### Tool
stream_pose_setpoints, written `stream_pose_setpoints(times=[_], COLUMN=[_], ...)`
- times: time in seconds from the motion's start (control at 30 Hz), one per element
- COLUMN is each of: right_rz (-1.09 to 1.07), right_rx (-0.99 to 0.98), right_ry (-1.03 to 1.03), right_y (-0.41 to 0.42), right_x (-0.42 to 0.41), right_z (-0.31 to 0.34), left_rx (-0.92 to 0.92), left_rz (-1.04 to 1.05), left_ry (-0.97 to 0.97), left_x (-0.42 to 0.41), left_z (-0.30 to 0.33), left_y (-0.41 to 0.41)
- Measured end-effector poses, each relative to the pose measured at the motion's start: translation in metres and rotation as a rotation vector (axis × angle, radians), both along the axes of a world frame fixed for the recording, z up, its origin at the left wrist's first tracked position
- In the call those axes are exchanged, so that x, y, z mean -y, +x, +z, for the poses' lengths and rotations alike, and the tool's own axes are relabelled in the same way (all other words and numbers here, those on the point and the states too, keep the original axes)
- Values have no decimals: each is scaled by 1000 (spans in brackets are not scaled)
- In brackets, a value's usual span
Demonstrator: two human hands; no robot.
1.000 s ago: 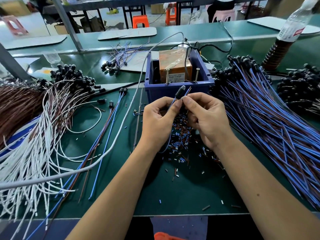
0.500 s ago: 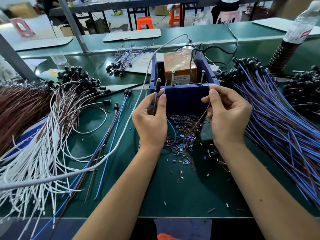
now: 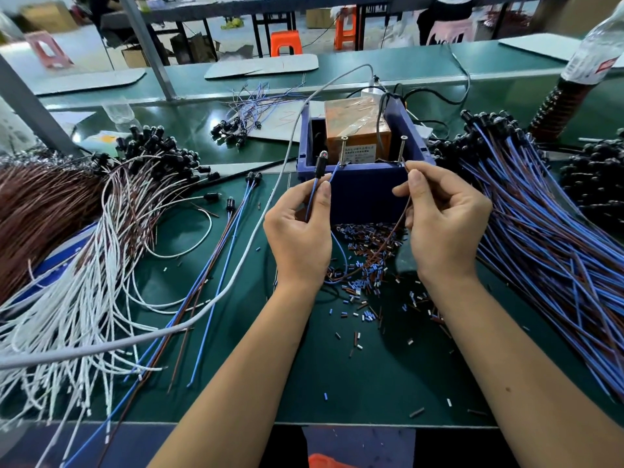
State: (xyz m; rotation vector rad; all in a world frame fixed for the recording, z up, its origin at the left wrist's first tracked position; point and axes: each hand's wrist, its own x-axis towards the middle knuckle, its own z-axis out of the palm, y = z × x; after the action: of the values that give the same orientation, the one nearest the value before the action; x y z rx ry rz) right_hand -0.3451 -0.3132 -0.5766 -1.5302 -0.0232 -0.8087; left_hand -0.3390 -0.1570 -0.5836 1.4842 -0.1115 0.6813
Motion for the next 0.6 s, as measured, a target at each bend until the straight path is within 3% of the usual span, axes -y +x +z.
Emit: stream_pose_setpoints(times=[0.4, 0.6], right_rz=[-18, -14], right_rx=[-6, -30], right_ry=[-52, 19], right_y=[1, -6], right_x=[3, 4], right_z=[1, 3], left_rx=[-25, 19], left_rz=[-23, 151], left_ry=[-29, -74], left_x=[0, 1], left_z=[2, 8], left_y=[-1, -7])
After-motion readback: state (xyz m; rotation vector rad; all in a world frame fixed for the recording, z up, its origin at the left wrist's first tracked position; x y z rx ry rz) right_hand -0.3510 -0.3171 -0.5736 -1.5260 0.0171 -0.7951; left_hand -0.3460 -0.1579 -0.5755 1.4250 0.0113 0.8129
